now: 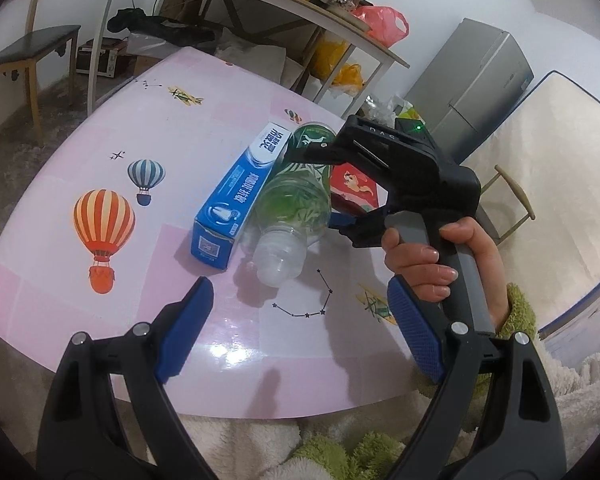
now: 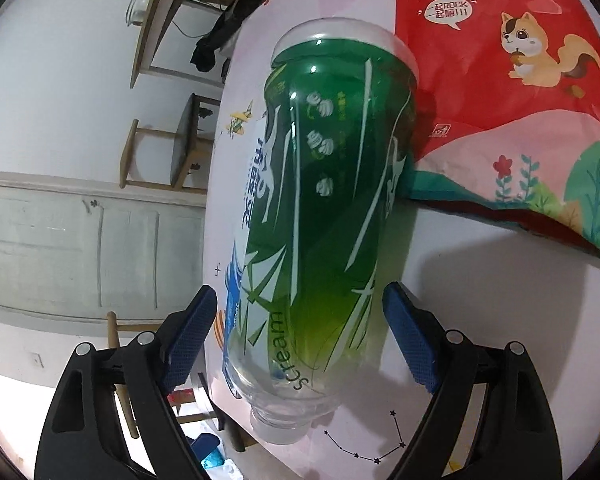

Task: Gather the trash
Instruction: 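Close the right tool on the green plastic bottle and lift it, then close the left tool on the medicine box while the right tool holds the bottle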

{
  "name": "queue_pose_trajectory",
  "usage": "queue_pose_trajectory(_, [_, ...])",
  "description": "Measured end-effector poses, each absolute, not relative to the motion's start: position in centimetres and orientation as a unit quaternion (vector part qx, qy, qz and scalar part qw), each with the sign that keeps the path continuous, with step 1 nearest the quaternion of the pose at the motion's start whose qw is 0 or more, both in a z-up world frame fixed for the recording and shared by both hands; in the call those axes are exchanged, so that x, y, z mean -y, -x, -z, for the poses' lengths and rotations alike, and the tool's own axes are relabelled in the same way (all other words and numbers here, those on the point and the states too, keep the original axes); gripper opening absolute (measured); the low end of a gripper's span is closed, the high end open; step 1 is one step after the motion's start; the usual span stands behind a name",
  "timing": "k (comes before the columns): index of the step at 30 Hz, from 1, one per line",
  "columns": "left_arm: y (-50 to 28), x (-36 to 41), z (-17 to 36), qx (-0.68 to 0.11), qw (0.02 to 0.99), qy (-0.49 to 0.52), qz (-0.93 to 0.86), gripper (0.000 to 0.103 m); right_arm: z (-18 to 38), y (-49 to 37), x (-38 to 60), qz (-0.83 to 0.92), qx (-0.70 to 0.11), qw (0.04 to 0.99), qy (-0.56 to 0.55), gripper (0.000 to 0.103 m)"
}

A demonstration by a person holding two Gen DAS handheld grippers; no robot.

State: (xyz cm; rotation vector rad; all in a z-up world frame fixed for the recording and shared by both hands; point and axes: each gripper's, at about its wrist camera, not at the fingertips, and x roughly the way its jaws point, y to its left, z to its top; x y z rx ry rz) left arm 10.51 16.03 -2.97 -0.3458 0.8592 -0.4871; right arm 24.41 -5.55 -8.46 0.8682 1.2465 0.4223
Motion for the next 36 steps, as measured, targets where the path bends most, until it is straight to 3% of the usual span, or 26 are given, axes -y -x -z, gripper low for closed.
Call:
queue_pose_trajectory(4, [-10.5, -16.1, 3.0, -0.409, 0.866, 0.169, 0.233, 0.084, 8.6, -24.7, 4.9, -0.196, -0.570, 0.700, -0.383, 0.069])
queue_pose_trajectory(8, [-10.0, -15.8, 2.6, -0.404, 0.867, 0.168, 0.236, 0.084, 8.7, -24.7, 5.5, -0.195, -0.571, 0.694, -0.393, 0.062])
queue_pose_trajectory(23, [-10.2, -13.6, 1.9, -0.396, 0.861, 0.157, 0.280, 0.084, 2.1, -17.9, 16.2, -0.231, -0.493, 0.719, -0.432, 0.060])
queue_pose_trajectory(31, [-12.8, -6.2, 3.2, -0.443, 0.822, 0.114, 0.340, 0.084, -1.0, -9.8, 26.8, -0.193, -0.471, 0.754, -0.415, 0.060])
queue_pose_trajectory(36, [-15.0, 0.7, 5.0, -0.498, 0.781, 0.085, 0.368, 0.084, 0.4, -6.3, 31.4, -0.136, -0.484, 0.756, -0.420, 0.060])
